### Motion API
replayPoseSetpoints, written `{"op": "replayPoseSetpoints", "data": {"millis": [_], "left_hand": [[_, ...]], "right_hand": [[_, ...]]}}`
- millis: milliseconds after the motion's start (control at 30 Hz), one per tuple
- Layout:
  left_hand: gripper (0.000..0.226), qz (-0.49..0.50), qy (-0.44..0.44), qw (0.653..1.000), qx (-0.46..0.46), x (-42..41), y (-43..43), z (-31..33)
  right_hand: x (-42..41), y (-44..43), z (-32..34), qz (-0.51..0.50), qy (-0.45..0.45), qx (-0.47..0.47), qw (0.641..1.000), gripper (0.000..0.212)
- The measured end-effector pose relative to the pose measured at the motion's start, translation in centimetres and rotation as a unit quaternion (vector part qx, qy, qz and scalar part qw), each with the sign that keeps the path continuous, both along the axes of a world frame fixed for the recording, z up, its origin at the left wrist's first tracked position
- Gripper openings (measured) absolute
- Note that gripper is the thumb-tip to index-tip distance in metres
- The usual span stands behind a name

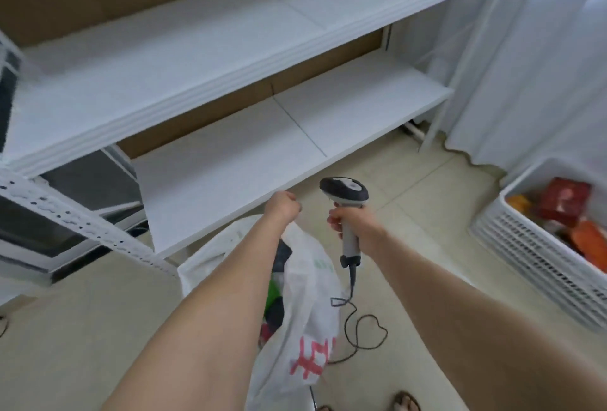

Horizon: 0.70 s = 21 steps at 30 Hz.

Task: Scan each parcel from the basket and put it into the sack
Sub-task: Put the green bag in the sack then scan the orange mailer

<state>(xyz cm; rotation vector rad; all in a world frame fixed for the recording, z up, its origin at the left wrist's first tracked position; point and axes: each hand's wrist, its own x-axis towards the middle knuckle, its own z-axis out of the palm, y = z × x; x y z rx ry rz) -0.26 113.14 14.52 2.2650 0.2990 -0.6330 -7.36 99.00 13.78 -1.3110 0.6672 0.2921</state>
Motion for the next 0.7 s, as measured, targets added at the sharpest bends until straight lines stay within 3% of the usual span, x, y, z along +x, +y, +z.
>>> {"op": "replayPoseSetpoints", "data": {"millis": [367,700], "left_hand": [[0.041,-0.176,-0.085,0.981,-0.018,-4.3,-28.2,8.3],[0.040,-0.272,-0.060,0.959,-0.051,-11.3,-52.6,8.0]], "right_hand": [[-8.5,-25.0,6.6,-0.222,-0.033,0.041,0.974,0.011],[-15.9,-46.5,5.5,-0.372,0.009,0.079,0.925,0.011]]}}
